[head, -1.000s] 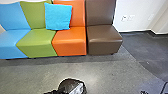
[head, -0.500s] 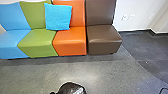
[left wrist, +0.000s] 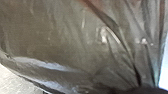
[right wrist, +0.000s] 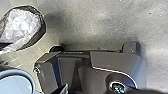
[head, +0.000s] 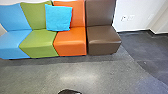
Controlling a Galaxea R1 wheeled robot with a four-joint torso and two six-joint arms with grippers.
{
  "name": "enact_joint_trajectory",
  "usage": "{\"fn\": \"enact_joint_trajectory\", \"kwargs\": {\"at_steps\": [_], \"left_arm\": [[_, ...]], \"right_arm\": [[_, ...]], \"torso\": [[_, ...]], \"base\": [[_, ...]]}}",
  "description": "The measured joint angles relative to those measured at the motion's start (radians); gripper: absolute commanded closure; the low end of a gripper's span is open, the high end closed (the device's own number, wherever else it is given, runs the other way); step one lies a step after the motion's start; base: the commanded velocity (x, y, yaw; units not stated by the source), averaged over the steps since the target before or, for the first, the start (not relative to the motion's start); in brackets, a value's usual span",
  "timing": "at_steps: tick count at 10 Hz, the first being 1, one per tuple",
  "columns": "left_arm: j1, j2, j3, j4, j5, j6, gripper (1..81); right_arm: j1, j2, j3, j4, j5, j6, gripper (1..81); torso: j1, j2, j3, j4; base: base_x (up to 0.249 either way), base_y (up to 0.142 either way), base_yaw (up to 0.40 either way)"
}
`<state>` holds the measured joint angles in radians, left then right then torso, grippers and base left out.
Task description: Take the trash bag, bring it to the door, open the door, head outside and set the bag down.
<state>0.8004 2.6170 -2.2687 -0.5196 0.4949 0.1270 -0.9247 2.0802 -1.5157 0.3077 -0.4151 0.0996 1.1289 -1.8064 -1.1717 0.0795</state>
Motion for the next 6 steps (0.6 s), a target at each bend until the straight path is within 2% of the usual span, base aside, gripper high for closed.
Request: {"fn": "enact_joint_trajectory", "kwargs": {"at_steps": [3,6], "left_arm": [[0.044,-0.080,0.076,0.000,-0.003,0.011,81.1],[0.149,-0.090,0.091,0.000,0.003,0.058,81.1]], "right_arm": [[-0.097,0.060,-0.057,0.002,0.048,-0.043,1.0],[-0.179,0.132,-0.130,0.003,0.109,-0.081,1.0]], "torso": [[-0.066,0.101,0.074,0.000],[-0.130,0.198,0.155,0.000]], "base": [[0.000,0.000,0.000],[0.000,0.000,0.000]]}}
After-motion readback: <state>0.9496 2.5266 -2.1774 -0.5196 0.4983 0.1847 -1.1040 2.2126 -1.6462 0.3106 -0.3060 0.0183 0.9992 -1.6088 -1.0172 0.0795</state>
